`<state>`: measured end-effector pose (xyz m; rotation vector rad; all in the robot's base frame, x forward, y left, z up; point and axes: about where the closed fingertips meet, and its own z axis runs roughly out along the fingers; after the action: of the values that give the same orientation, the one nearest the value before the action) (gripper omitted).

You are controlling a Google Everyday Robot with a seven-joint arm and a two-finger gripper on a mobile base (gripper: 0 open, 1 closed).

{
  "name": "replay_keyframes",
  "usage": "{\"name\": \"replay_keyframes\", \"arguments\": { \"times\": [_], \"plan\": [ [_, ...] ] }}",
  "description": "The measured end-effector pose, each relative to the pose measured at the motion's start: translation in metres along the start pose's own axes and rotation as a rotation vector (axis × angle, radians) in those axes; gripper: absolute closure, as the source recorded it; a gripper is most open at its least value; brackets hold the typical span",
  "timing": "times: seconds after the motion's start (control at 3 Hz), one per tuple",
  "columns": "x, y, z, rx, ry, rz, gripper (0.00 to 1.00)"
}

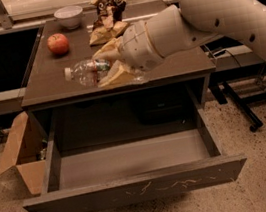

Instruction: Pick water bottle from top drawer and place on counter

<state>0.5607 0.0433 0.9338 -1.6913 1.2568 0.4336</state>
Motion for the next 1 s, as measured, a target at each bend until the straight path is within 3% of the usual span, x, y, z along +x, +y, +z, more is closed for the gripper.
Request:
{"name": "replay_keyframes", "arguments": {
  "times": [0.33,1.0],
  "plan": [
    [0.034,-0.046,-0.021,0.050,0.018,0.079,1.00],
    [0.099,-0.112,-0.036,0.120,0.031,0.220,1.00]
  ]
}}
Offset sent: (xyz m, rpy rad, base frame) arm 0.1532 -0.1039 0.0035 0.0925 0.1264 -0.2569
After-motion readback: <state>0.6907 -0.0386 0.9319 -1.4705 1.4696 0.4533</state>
